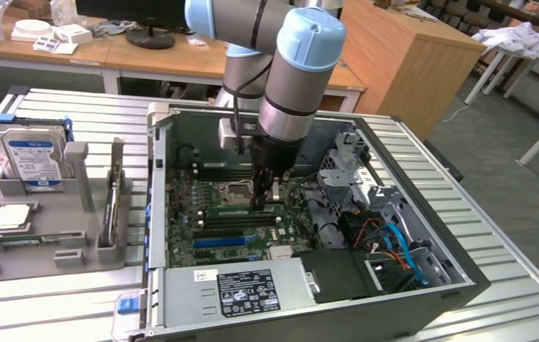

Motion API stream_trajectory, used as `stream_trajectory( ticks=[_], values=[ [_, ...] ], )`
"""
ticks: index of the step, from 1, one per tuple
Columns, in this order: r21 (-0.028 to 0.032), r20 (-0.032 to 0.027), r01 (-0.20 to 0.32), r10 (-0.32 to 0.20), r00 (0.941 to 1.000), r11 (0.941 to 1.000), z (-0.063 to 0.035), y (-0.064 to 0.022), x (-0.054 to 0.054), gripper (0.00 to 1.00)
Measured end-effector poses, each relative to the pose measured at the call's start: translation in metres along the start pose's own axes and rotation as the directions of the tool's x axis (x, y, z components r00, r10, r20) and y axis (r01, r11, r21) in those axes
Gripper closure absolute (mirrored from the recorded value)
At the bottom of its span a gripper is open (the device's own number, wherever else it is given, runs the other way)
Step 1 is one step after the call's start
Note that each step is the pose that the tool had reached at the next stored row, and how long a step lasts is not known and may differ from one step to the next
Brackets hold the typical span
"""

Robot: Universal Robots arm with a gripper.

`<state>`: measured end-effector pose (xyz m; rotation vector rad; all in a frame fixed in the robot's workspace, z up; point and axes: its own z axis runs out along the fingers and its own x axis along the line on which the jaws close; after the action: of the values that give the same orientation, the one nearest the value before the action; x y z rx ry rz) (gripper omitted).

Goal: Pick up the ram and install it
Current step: 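Insert the ram into the slot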

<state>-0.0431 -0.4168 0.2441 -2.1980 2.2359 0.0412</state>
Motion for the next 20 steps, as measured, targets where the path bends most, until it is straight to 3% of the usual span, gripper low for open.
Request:
stream_trajectory(
  ticks=[20],
  values=[
    [-0.0001,0.0,0.0,0.0,1.0,1.0,0.0038,0.0002,0.0001,0.88]
  ],
)
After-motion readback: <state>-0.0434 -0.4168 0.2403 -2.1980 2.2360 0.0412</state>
